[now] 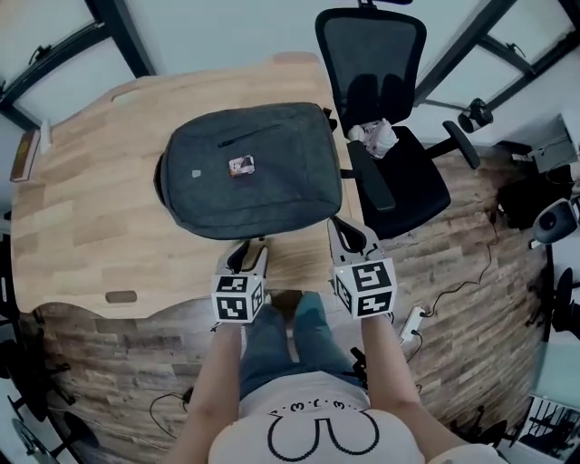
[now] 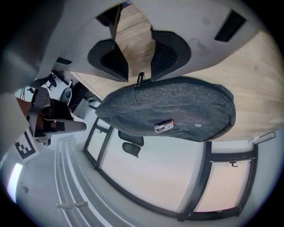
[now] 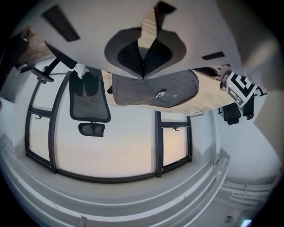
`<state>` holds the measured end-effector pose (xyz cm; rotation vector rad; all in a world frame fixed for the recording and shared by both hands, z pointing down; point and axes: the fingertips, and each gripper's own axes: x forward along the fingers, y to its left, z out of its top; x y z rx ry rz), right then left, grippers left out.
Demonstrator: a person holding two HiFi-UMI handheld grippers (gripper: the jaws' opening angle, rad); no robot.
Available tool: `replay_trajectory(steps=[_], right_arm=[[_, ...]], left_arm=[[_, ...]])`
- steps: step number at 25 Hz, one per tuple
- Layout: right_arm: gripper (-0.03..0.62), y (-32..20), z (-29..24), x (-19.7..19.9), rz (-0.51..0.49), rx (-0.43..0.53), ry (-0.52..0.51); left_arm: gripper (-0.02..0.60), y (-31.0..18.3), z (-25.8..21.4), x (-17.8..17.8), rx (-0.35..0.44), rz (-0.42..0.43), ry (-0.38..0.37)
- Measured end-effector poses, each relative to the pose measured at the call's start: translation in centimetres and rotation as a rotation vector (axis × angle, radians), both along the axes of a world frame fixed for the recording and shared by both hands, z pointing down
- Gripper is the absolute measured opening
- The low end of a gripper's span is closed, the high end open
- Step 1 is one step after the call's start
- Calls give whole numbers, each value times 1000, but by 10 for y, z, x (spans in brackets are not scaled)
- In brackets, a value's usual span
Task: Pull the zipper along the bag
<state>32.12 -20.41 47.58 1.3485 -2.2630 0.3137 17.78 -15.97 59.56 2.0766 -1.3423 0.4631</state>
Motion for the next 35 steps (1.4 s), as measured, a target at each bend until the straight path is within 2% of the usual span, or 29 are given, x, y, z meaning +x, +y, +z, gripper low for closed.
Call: replay_trajectory(steps=[4, 9, 15, 19, 25, 28, 32, 35], right_arm=[[51, -23, 7, -1, -56, -22, 4], [51, -48, 24, -5, -121, -80, 21], [51, -57, 52, -6, -124, -209, 37], [51, -59, 56, -6, -140, -264, 16], [51, -61, 59, -4, -115, -267, 52], [51, -63, 62, -2, -89, -259, 86], [51, -62, 65, -2, -68, -254, 137], [51, -64, 67, -1, -45, -253, 174]], left_arm=[[153, -9, 15, 3, -43, -61, -60], [137, -14, 22, 0, -45, -158, -107], [125, -18, 30, 1, -69, -233, -227], [95, -18, 33, -2, -69, -274, -258], [18, -13, 28, 8, -67, -193, -220], [17, -10, 21, 10, -76, -164, -207], [16, -5, 18, 8, -94, -74, -251], [15, -3, 16, 6, -107, -22, -235]])
